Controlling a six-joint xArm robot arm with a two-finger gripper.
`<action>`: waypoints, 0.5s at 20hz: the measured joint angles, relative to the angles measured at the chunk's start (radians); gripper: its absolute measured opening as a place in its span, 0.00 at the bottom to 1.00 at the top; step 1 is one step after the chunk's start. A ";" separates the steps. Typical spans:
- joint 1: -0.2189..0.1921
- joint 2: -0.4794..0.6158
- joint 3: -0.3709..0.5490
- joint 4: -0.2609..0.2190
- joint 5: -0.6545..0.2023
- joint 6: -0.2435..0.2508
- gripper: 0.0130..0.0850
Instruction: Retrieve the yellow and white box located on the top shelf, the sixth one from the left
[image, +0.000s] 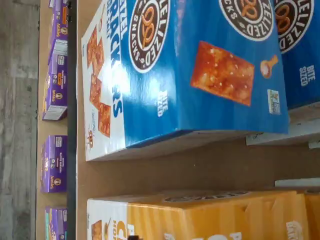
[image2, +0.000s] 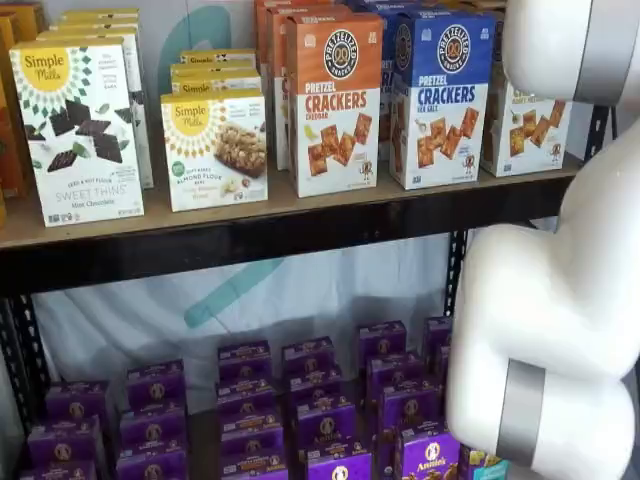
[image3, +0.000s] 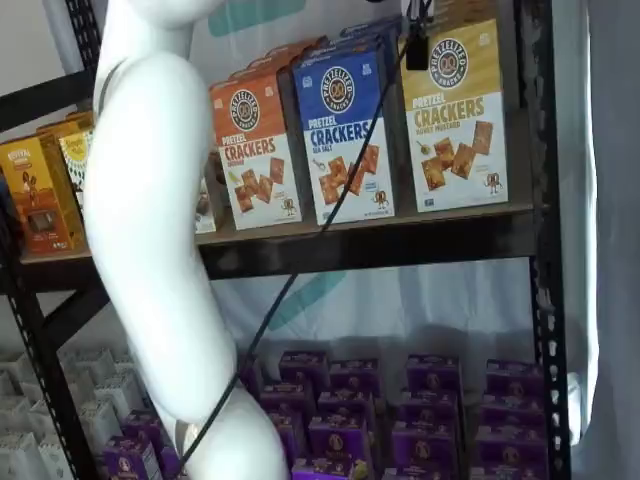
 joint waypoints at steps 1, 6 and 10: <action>0.001 0.001 0.001 -0.001 -0.001 0.000 1.00; 0.017 -0.005 0.021 -0.030 -0.027 -0.004 1.00; 0.019 -0.006 0.027 -0.025 -0.033 -0.002 1.00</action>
